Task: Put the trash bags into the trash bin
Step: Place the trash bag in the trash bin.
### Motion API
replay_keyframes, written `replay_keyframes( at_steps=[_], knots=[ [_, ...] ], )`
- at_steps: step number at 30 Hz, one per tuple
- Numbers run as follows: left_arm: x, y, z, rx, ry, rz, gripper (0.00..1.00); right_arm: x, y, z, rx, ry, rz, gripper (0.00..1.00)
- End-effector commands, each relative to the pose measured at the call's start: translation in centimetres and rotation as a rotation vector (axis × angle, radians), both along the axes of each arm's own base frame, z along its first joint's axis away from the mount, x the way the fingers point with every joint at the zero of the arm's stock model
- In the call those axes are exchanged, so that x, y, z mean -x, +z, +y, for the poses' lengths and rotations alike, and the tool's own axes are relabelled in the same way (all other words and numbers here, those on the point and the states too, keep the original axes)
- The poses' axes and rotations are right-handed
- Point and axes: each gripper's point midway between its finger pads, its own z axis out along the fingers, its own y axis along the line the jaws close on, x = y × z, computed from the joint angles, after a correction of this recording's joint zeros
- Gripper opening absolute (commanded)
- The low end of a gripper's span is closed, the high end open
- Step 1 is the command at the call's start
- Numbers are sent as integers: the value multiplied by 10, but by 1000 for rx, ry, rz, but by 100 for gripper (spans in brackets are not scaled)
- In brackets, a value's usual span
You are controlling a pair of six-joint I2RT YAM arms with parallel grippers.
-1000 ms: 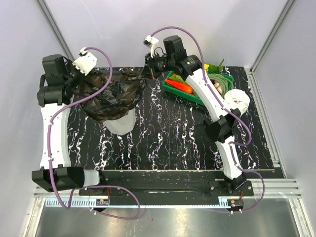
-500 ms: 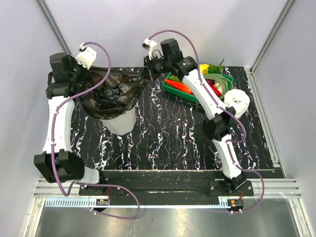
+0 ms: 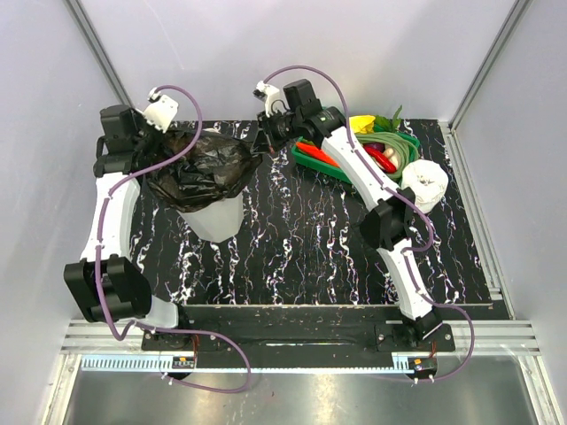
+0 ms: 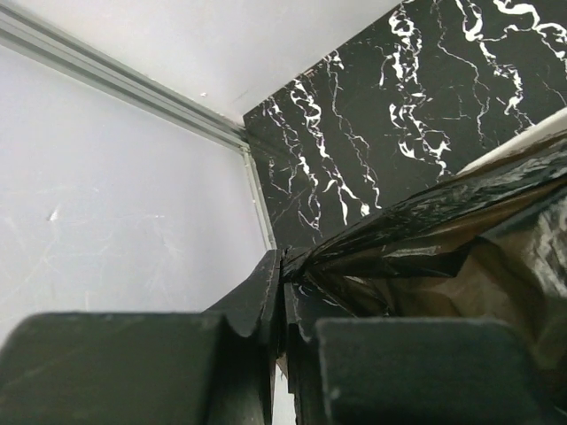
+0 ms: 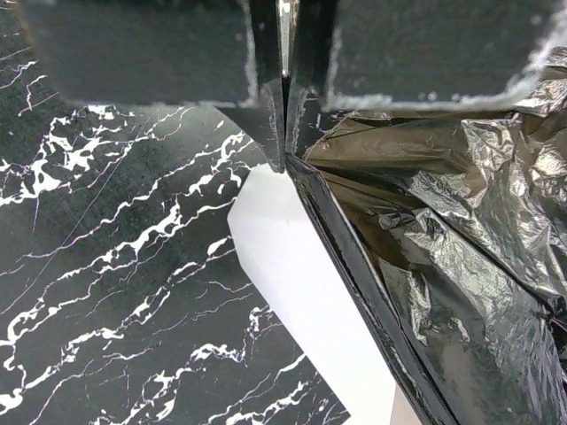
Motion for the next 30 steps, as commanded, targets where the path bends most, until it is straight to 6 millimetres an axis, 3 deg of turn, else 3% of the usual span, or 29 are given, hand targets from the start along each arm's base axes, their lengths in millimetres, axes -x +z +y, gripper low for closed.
replay_keyframes(
  at_steps=[1, 6, 15, 24, 30],
  knots=[
    [-11, 0, -2, 27, -30, -43, 8, -6, -11, -4, 6, -2, 13, 0],
    [-5, -18, -4, 28, -41, 9, 4, -1, -20, -4, 16, 10, 41, 0],
    [25, -40, -19, 44, -112, 88, 4, 5, -32, -12, 55, -3, 44, 0],
    [22, -51, -3, 110, -92, 131, 4, 3, -40, -19, 98, -16, 11, 0],
    [32, -74, -9, 171, -151, 195, 7, 5, -48, -23, 120, -16, 10, 0]
  ],
)
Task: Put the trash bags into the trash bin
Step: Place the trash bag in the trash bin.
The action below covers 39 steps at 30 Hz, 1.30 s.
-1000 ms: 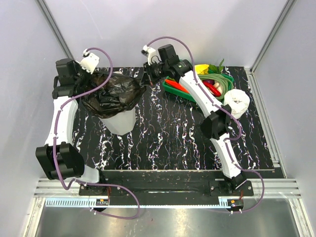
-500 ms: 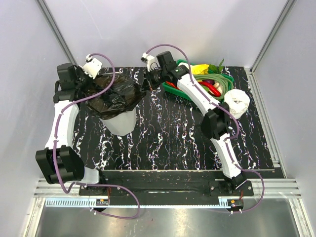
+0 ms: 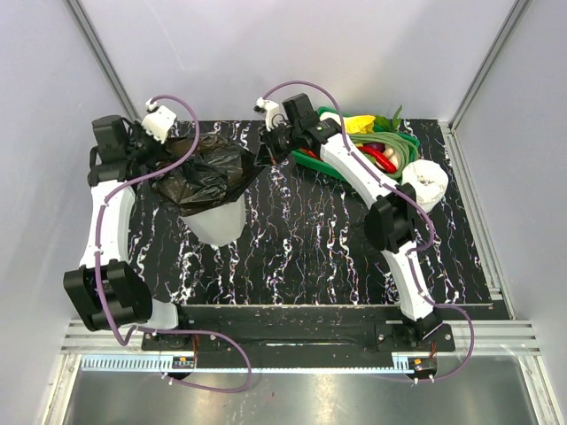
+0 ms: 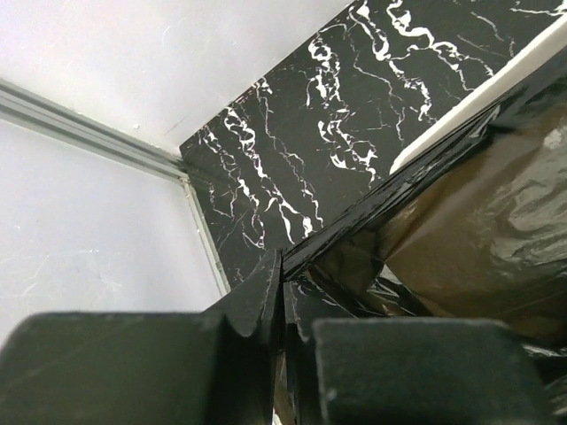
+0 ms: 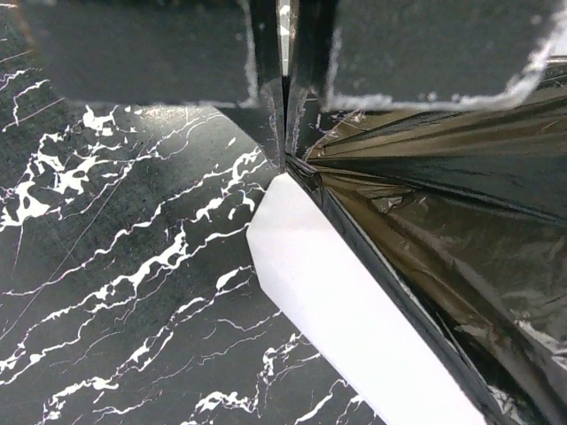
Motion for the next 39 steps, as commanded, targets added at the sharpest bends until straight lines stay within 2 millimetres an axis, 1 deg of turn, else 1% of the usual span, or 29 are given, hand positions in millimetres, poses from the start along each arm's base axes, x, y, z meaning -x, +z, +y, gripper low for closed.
replay_keyframes(
  at_steps=[1, 2, 5, 10, 13, 17, 18, 21, 24, 26, 28, 31, 32, 33, 35, 39],
  knots=[
    [21, -52, 8, 73, -10, 169, 8, 4, 6, -19, 58, -28, -27, 0],
    [23, -55, 10, 92, -10, 174, 9, 5, 6, -19, 58, -25, -29, 0],
    [26, -61, 10, 138, -30, 190, 10, 8, 10, -19, 59, -17, -44, 0],
    [31, -67, -2, 204, -93, 209, 13, 6, 18, -24, 73, -30, -85, 0],
    [33, -62, -12, 242, -132, 202, 16, 9, 22, -26, 72, -31, -88, 0],
    [37, -45, -29, 303, -201, 186, 23, 14, 25, -32, 81, -30, -98, 0],
    [38, -40, -32, 313, -213, 181, 26, 15, 27, -32, 78, -27, -101, 0],
    [41, -27, -40, 335, -254, 159, 41, 23, 35, -33, 66, -4, -104, 0],
    [44, -17, -48, 350, -289, 143, 51, 28, 41, -36, 69, 3, -109, 0],
    [44, -15, -48, 361, -285, 143, 57, 31, 45, -39, 70, 3, -117, 0],
    [45, -15, -50, 368, -287, 149, 57, 33, 48, -43, 75, 0, -124, 0],
    [51, -23, -58, 380, -301, 175, 57, 37, 53, -50, 91, -8, -151, 0],
    [53, -23, -62, 376, -311, 175, 57, 38, 55, -53, 98, -13, -160, 0],
    [56, -29, -68, 382, -318, 192, 57, 39, 54, -56, 111, -21, -167, 0],
    [58, -33, -78, 376, -329, 197, 57, 38, 57, -65, 137, -37, -200, 0],
    [54, -38, -100, 359, -355, 177, 50, 38, 56, -83, 185, -76, -231, 0]
  ],
)
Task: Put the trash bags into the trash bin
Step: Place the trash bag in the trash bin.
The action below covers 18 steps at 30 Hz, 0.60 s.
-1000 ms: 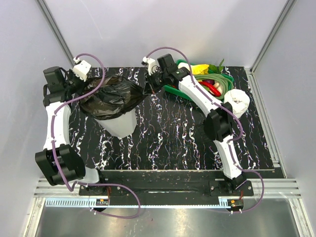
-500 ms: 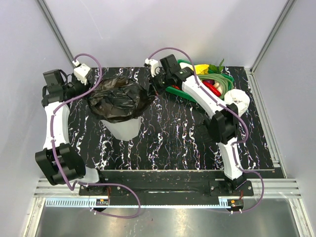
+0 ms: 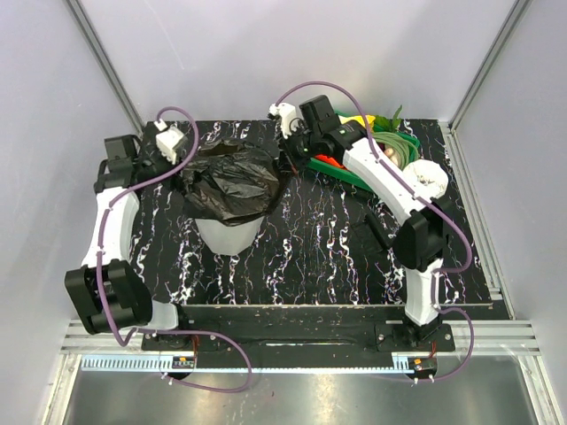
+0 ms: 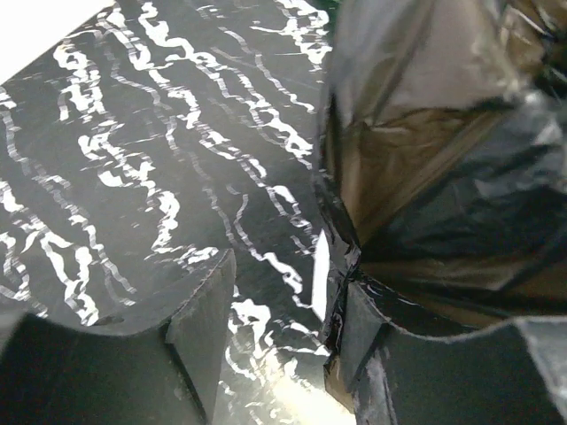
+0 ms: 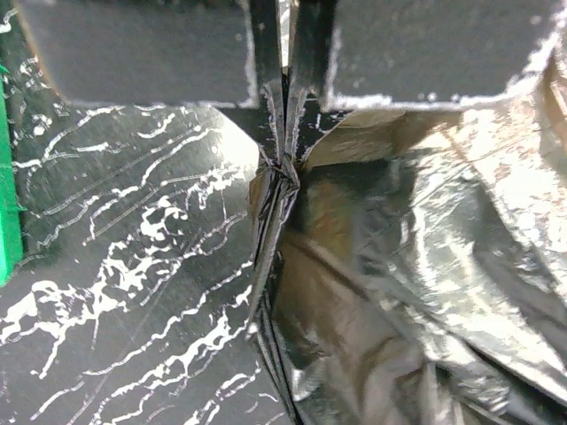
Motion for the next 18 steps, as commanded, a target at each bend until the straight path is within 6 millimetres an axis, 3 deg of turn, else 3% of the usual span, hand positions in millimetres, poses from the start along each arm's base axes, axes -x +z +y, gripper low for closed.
replay_keyframes(
  at_steps=[1, 7, 12, 18],
  knots=[
    [-2, 9, -32, 9, -61, -62, 50, -4, 29, -27, 22, -50, -118, 0],
    [-22, 11, -32, 18, -27, -61, 46, 5, 40, -23, -20, -30, -99, 0],
    [-30, 10, -20, -22, 25, -79, 47, 18, 50, -8, -104, 23, -22, 0],
    [-37, 7, 7, -47, 100, -94, 47, 8, 26, 4, -98, 38, 27, 0]
  ],
)
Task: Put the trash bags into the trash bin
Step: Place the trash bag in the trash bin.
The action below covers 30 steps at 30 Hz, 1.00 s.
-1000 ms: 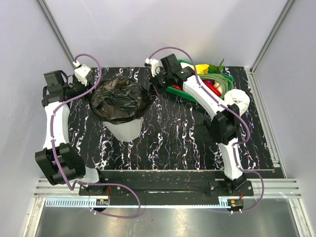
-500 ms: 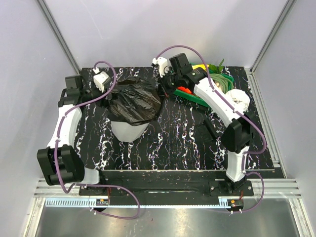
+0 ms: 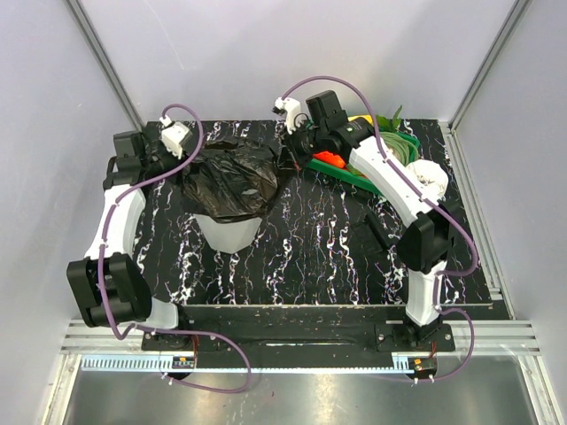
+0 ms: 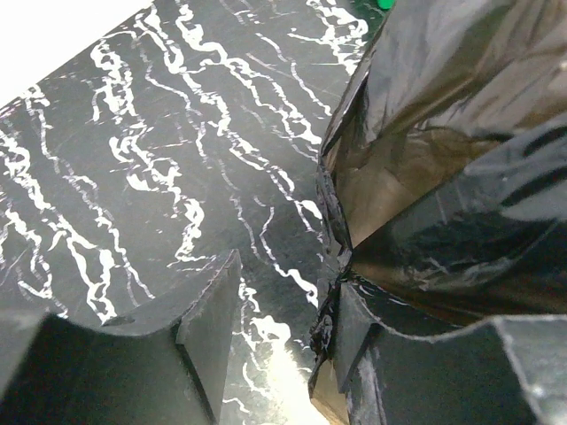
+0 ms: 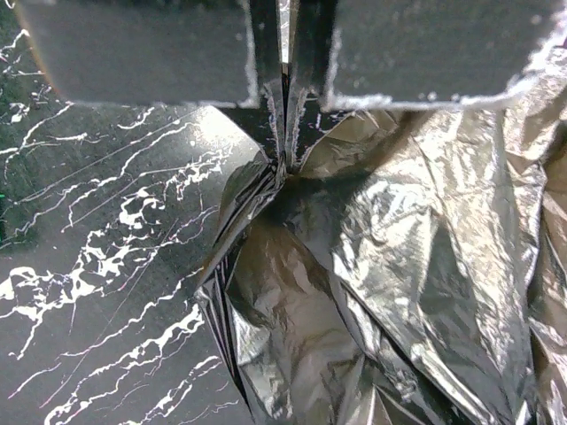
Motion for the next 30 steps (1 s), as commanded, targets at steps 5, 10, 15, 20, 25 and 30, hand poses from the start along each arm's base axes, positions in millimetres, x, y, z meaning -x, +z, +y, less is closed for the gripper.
replay_keyframes(
  at_steps=[5, 10, 15, 20, 25, 30],
  knots=[
    [-19, 14, 46, -82, 108, -97, 47, -14, -18, 18, -28, 24, 40, 0],
    [-17, 1, 61, -118, 120, -80, 41, -24, -43, 24, -5, 17, 69, 0],
    [-8, -27, 67, -153, 107, -33, 34, -25, -73, 24, 20, 5, 97, 0],
    [-2, -45, 70, -152, 96, -14, 32, -27, -88, 21, 38, -13, 94, 0],
    [4, -49, 70, -133, 91, -15, 32, -27, -91, 22, 50, -10, 74, 0],
    [5, -52, 72, -145, 88, -23, 34, -32, -100, 19, 83, -25, 49, 0]
  ],
)
